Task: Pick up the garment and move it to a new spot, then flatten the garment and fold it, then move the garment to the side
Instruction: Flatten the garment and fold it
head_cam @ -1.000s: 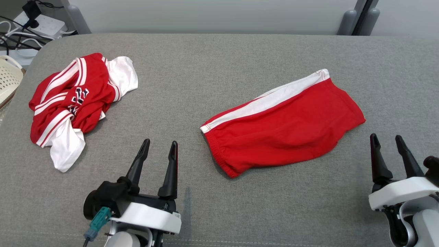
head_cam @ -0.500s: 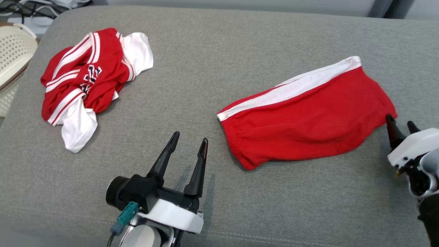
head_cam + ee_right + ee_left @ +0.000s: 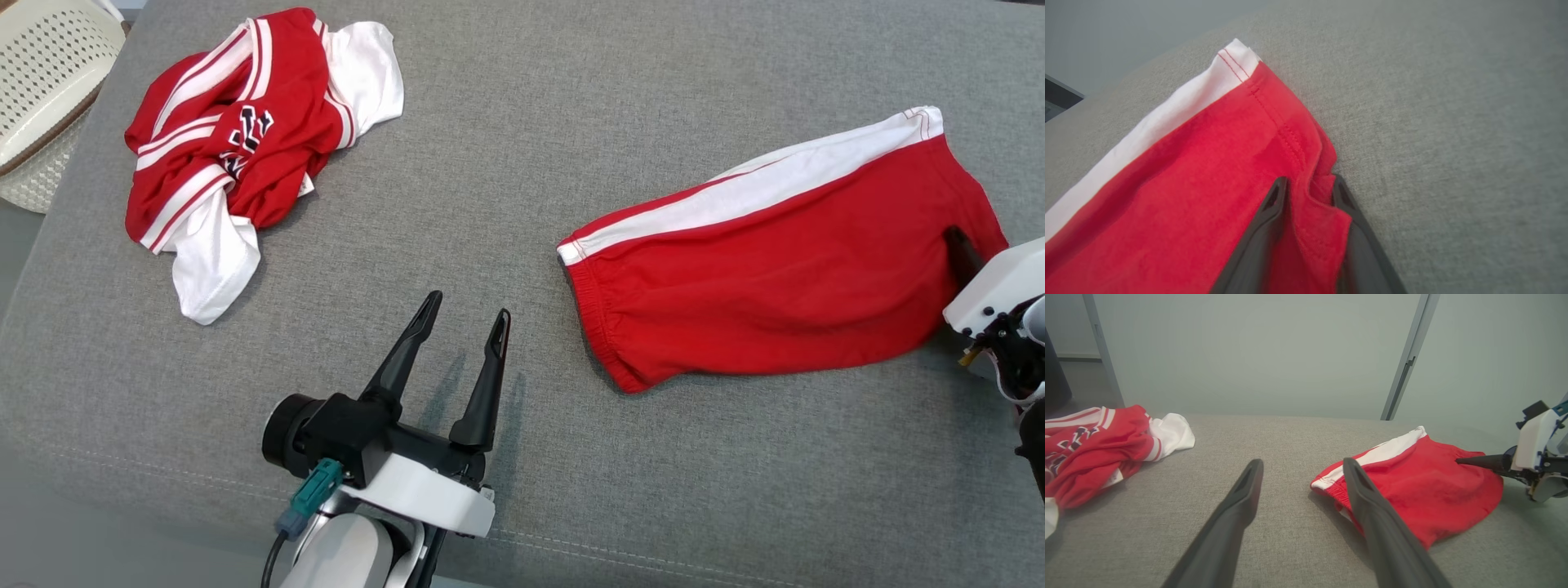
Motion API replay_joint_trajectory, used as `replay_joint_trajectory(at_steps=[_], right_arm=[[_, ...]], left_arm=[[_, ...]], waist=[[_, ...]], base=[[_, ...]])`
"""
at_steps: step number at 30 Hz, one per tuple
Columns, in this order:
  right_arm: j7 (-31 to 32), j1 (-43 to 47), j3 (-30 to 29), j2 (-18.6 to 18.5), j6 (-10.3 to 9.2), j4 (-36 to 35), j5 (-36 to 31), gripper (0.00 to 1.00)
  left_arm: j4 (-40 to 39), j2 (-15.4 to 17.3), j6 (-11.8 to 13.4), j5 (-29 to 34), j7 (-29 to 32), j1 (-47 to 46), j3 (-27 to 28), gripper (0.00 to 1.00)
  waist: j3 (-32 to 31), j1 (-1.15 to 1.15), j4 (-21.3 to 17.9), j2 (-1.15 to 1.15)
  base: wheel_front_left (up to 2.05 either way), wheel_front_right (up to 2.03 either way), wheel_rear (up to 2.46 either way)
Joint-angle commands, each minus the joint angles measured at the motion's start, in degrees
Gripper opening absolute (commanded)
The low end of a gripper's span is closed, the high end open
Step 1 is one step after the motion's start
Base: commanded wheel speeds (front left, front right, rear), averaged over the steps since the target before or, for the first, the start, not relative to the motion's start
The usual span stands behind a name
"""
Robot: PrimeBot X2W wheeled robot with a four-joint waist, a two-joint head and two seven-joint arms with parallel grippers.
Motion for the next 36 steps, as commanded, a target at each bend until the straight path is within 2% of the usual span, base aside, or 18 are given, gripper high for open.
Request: replay_joint_trajectory(at_steps=[1, 6, 8, 10, 15, 20, 26, 30, 31, 32, 33, 34, 36], right_arm=[[0.8, 0.5, 1.7, 0.8, 0.00, -0.1, 0.7, 0.00], [-1.5, 0.4, 3.3, 0.2, 0.00, 0.5, 1.6, 0.00], [-4.3, 0.7, 2.9, 0.0, 0.00, 0.2, 2.5, 0.00], [-9.6, 2.8, 1.7, 0.2, 0.00, -0.8, 4.5, 0.00], [-15.1, 9.1, 0.9, 1.4, 0.00, -2.7, 7.6, 0.00], [-18.1, 15.0, 1.8, 2.5, 0.00, -4.9, 6.5, 0.00], [-18.8, 18.6, -1.6, 4.2, 0.00, -8.0, 2.8, 0.00], [-18.8, 19.5, -2.9, 5.3, 0.00, -6.9, -0.7, 0.00], [-18.8, 19.4, -2.9, 5.7, 0.00, -6.5, -1.1, 0.10], [-18.8, 19.4, -2.9, 5.7, 0.00, -6.5, -1.1, 0.10], [-18.8, 19.3, -2.7, 5.8, 0.00, -6.4, -1.7, 0.94], [-18.8, 19.2, -2.5, 5.5, 0.00, -7.0, -2.6, 1.00], [-18.8, 19.4, -3.0, 4.7, 0.00, -8.6, -4.1, 1.00]], left_arm=[[-1.2, 0.3, -0.2, 0.4, -0.3, -2.0, 1.5, 1.00], [-0.9, 0.3, 0.0, 0.3, -0.3, -2.3, 1.4, 1.00], [-0.9, 0.3, 0.1, 0.4, -0.3, -2.1, 1.7, 1.00], [-1.0, 0.3, -0.2, 0.1, -0.3, -1.3, 2.4, 1.00], [-1.9, 0.3, -0.8, -0.5, -0.3, 0.6, 3.4, 1.00], [-2.2, 0.3, -1.0, 0.2, -0.3, 2.1, 4.5, 1.00], [-1.9, 0.3, -1.5, 0.6, -0.3, 2.9, 5.1, 1.00], [-1.7, 0.3, -1.5, 0.6, -0.3, 3.4, 5.1, 1.00], [-1.6, 0.3, -1.4, 0.6, -0.3, 3.5, 5.0, 1.00], [-1.6, 0.3, -1.4, 0.6, -0.3, 3.5, 5.0, 1.00], [-1.6, 0.3, -1.4, 0.6, -0.3, 3.5, 4.9, 1.00], [-1.6, 0.3, -1.3, 0.4, -0.3, 3.6, 4.9, 1.00], [-1.8, 0.3, -1.1, -0.3, -0.3, 3.8, 5.2, 1.00]], waist=[[0.0, 0.00, 0.0, 0.00], [-0.7, 0.00, -0.2, 0.00], [-1.2, 0.00, -0.6, 0.00], [-2.2, 0.00, -1.6, 0.00], [-3.9, 0.00, -4.3, 0.00], [-5.5, 0.00, -7.5, 0.00], [-7.2, 0.00, -11.0, 0.00], [-8.2, 0.00, -12.7, 0.00], [-8.4, 0.00, -13.0, 0.00], [-8.4, 0.00, -13.0, 0.00], [-8.6, 0.00, -13.2, 0.00], [-8.7, 0.00, -13.4, 0.00], [-8.7, 0.00, -13.8, 0.00]], base=[[0.00, 0.00, 0.00], [0.00, 0.00, 0.00], [0.00, 0.00, 0.00], [0.00, 0.00, 0.00], [0.00, 0.00, 0.00], [0.00, 0.00, 0.00], [0.00, 0.00, 0.00], [0.00, 0.00, 0.00], [0.00, 0.00, 0.00], [0.00, 0.00, 0.00], [0.00, 0.00, 0.00], [0.00, 0.00, 0.00], [0.00, 0.00, 0.00]])
